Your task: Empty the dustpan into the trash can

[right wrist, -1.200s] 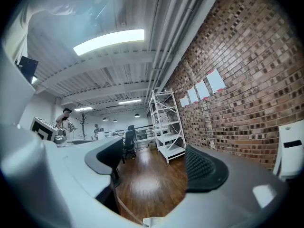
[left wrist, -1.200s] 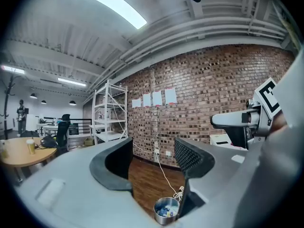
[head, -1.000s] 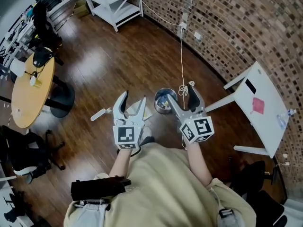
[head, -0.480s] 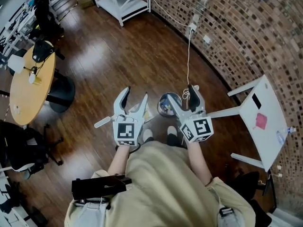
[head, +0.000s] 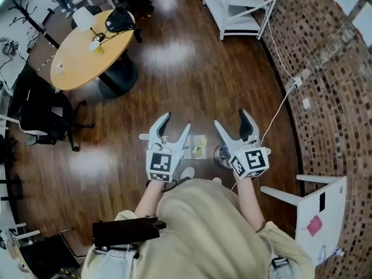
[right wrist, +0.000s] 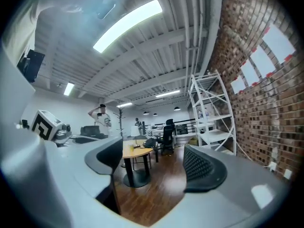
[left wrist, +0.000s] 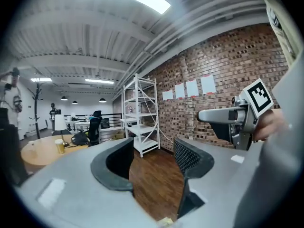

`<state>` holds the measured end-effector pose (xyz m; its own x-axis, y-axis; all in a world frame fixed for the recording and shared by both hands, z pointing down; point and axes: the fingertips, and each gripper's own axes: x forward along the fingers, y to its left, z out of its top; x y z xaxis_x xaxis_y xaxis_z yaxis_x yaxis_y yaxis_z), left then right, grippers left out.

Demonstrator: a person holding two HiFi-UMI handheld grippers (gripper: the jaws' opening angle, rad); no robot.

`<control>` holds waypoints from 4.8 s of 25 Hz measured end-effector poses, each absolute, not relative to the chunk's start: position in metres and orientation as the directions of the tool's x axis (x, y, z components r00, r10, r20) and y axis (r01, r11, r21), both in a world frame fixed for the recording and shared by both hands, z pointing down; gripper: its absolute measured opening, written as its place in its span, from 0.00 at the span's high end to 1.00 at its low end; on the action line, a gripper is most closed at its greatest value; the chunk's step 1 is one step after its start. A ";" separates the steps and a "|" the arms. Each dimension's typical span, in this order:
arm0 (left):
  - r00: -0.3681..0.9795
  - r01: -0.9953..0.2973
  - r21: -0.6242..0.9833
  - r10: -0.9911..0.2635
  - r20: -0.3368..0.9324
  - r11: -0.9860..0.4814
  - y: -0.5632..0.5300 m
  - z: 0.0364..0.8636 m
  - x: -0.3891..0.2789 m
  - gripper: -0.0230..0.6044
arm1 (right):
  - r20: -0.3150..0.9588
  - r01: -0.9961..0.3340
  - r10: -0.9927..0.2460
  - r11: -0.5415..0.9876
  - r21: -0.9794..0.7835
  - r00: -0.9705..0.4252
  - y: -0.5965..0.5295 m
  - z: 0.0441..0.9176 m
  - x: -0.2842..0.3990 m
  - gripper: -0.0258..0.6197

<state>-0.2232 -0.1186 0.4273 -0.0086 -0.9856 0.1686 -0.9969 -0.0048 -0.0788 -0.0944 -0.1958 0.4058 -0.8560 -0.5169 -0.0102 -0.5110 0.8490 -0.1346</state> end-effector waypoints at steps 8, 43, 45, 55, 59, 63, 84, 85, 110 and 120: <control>-0.134 -0.983 -0.160 -0.948 0.287 0.091 -0.070 0.445 -0.284 0.56 | 0.030 -0.307 -0.307 0.934 -0.181 -0.951 -0.176 0.433 -0.151 0.35; -0.009 -0.485 -0.186 -0.208 0.978 -0.854 -0.019 0.802 -0.354 0.74 | 0.283 -0.501 -0.439 0.842 -0.202 -0.853 -0.197 0.508 -0.110 0.35; -0.011 -0.455 -0.176 -0.192 0.981 -0.873 -0.018 0.816 -0.350 0.76 | 0.296 -0.505 -0.439 0.839 -0.203 -0.848 -0.191 0.512 -0.108 0.35; -0.035 -0.449 -0.262 -0.275 0.961 -0.854 -0.043 0.827 -0.345 0.90 | 0.320 -0.514 -0.440 0.834 -0.200 -0.839 -0.169 0.515 -0.106 0.35; -0.002 -0.500 -0.249 -0.286 0.958 -0.830 -0.045 0.808 -0.340 0.96 | 0.299 -0.506 -0.438 0.836 -0.211 -0.848 -0.166 0.509 -0.110 0.36; -0.009 -0.532 -0.274 -0.318 0.948 -0.801 -0.056 0.779 -0.345 0.96 | 0.275 -0.514 -0.456 0.834 -0.202 -0.847 -0.169 0.501 -0.110 0.36; 0.024 -0.417 -0.214 -0.246 0.969 -0.883 -0.068 0.522 -0.307 0.96 | 0.166 -0.648 -0.626 0.739 -0.184 -0.762 -0.178 0.448 0.010 0.36; 0.027 -0.412 -0.213 -0.245 0.969 -0.886 -0.070 0.504 -0.300 0.96 | 0.160 -0.659 -0.639 0.729 -0.184 -0.752 -0.179 0.446 0.020 0.36; 0.169 -0.402 0.144 0.081 0.982 -0.904 -0.127 0.463 -0.093 0.96 | 0.116 -0.829 -0.841 0.482 -0.285 -0.529 -0.147 0.452 0.189 0.41; 0.134 -0.268 0.385 0.362 0.923 -0.883 -0.134 0.492 0.007 0.96 | 0.117 -0.875 -0.900 0.367 -0.316 -0.420 -0.133 0.461 0.242 0.42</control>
